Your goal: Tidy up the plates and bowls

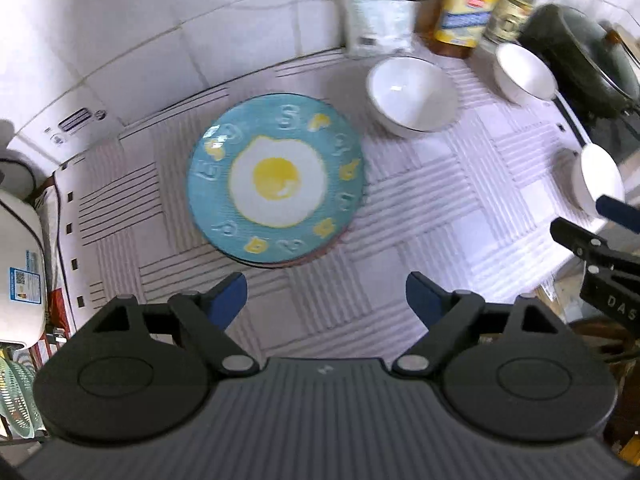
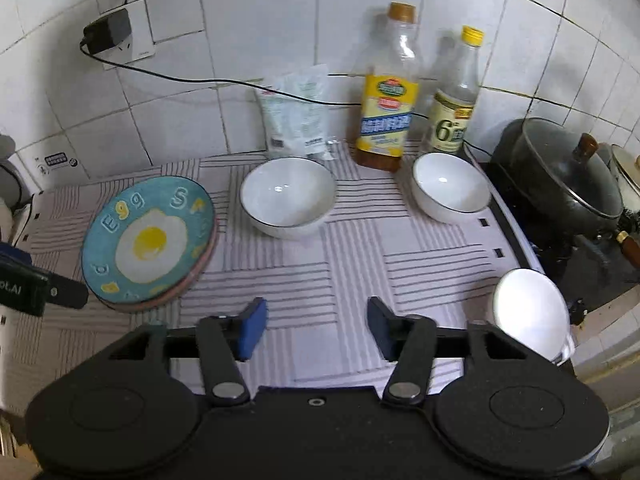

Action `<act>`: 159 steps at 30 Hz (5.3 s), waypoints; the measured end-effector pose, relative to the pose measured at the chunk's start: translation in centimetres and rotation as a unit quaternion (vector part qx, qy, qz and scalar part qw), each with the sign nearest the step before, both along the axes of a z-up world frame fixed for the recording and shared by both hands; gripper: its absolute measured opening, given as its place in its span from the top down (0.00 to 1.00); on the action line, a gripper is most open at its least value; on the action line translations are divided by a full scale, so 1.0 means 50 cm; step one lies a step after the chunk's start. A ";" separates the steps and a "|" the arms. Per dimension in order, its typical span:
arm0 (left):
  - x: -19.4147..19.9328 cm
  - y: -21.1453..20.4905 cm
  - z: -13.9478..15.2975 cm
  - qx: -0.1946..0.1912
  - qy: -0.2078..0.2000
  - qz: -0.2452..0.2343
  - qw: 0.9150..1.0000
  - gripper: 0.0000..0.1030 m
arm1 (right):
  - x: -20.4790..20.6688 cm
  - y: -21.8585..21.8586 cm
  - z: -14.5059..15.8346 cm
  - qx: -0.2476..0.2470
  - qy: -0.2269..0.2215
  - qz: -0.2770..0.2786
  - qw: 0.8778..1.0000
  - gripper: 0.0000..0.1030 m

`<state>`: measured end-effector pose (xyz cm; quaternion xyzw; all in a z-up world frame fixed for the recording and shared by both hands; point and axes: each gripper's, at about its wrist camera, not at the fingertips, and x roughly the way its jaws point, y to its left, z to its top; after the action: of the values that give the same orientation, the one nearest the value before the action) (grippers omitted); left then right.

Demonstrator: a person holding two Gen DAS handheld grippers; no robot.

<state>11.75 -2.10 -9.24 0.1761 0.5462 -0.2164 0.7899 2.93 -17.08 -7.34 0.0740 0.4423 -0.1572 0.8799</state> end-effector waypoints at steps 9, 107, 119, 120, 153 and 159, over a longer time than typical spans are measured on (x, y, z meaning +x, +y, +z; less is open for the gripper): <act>-0.132 -0.108 0.015 0.026 -0.027 0.017 0.999 0.12 | -0.116 -0.116 0.030 0.020 -0.020 0.025 0.999 0.16; -0.086 -0.267 -0.167 -0.057 0.024 0.075 0.995 0.88 | -0.073 -0.109 -0.249 -0.025 -0.185 0.217 0.958 0.06; -0.028 -0.211 -0.235 -0.032 0.017 0.121 0.992 0.88 | 0.017 -0.046 -0.309 0.004 -0.168 0.274 0.947 0.06; -0.025 -0.214 -0.240 -0.028 0.012 0.119 0.992 0.88 | 0.025 -0.047 -0.315 0.006 -0.165 0.274 0.948 0.06; -0.060 -0.164 -0.112 -0.091 -0.010 0.100 0.991 0.77 | -0.067 -0.128 -0.176 0.160 -0.176 0.134 0.962 0.26; -0.040 -0.139 -0.069 -0.096 -0.052 0.079 0.991 0.69 | -0.061 -0.121 -0.143 0.161 -0.232 0.098 0.954 0.27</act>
<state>9.74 -9.06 -12.70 0.0669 0.4932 -0.1955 0.8450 -0.13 -23.13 -14.51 0.2056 0.2505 0.0247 0.9457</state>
